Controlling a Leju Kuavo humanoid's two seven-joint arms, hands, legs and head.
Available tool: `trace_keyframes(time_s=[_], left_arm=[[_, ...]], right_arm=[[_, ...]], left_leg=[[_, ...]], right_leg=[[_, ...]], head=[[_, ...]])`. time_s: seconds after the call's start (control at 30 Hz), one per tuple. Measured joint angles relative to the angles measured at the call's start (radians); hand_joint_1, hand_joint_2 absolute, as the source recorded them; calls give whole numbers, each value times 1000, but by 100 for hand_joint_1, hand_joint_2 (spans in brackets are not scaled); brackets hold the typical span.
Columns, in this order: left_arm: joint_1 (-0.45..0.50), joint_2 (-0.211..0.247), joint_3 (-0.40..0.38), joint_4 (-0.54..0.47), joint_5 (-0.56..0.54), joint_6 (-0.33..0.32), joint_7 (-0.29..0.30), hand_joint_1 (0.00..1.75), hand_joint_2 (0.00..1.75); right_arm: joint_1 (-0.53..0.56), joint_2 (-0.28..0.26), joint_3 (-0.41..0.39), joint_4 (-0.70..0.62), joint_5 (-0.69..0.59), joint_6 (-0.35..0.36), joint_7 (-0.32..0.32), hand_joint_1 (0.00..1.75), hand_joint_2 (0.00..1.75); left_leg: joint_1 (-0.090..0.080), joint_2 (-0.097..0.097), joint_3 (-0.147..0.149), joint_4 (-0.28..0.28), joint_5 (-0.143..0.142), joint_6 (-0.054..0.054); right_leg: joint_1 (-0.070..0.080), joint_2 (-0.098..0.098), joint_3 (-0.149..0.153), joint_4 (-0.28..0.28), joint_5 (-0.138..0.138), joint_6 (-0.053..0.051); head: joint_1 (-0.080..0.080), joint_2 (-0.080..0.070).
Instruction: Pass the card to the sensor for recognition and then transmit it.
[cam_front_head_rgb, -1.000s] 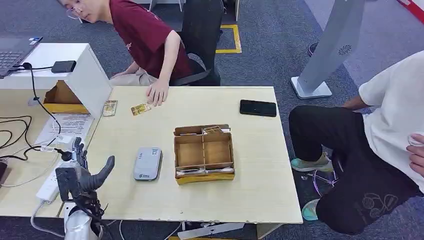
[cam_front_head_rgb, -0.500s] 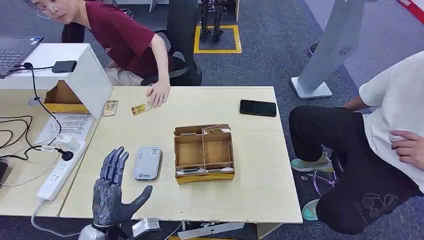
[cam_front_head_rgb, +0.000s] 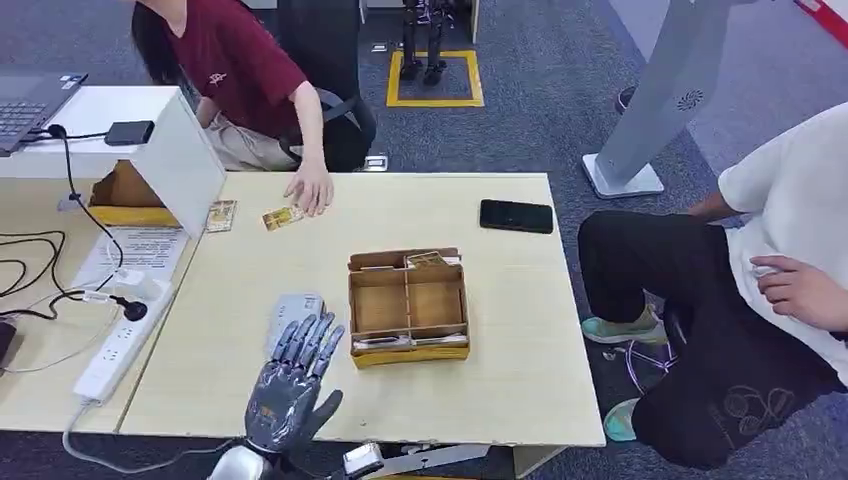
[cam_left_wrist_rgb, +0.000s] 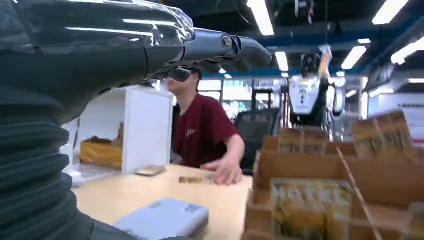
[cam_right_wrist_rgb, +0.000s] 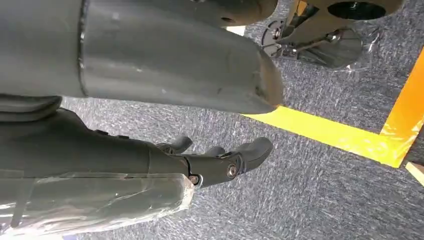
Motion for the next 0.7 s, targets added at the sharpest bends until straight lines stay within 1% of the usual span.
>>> trace_keyframes(time_s=[0.03, 0.07, 0.1, 0.23, 0.33, 0.53, 0.63, 0.7], left_arm=[[-23, 10, -34, 25, 0, -11, 36, 0, 175], [-39, 19, -62, 43, 0, -15, 50, 0, 175], [-49, 22, -86, 59, 0, -16, 50, 0, 175], [-79, 14, -122, 134, 0, -14, 10, 0, 175], [-89, 3, -134, 167, 0, -18, -2, 0, 175], [-102, -10, -140, 200, 0, -21, -7, 0, 175], [-118, -34, -140, 217, 0, -30, -9, 0, 175], [-134, -57, -140, 236, 0, -38, -9, 0, 175]], right_arm=[[-2, 0, 0, 0, 2, 0, 0, 0, 0], [-3, 0, -2, -1, 2, 2, -1, 0, 0], [-3, 0, -3, -1, 2, 2, -1, 0, 0], [-5, 0, -9, -4, 10, 2, 0, 0, 0], [-5, 0, -10, -4, 11, 2, 2, 0, 0], [-5, 2, -11, -4, 12, 2, 2, 0, 0], [-5, 3, -11, -4, 21, 6, 1, 0, 0], [-6, 6, -11, -4, 23, 6, -7, 0, 0]], left_leg=[[0, 0, 0, 0, 0, 0], [0, 1, 0, 0, 0, 0], [0, 1, 0, 0, 0, 0], [0, 1, 0, 0, 0, 0], [0, 1, 0, 0, 0, 0], [0, 1, 0, 0, 0, 0], [0, 1, -1, 0, 0, 0], [0, 1, -1, 0, 0, 0]], right_leg=[[0, 0, 0, 0, 0, 0], [0, 1, 0, 0, 0, 0], [0, 2, 0, 0, 1, 0], [0, 2, 0, 0, 1, 0], [0, 1, -1, 0, 0, 0], [0, 2, -1, 0, 0, 0], [0, 1, -1, 0, 0, 0], [0, 1, -1, 0, 1, 0]], head=[[0, 0], [-1, 0], [-1, 0], [0, 0], [0, 0], [0, 0], [0, 0], [0, 0]])
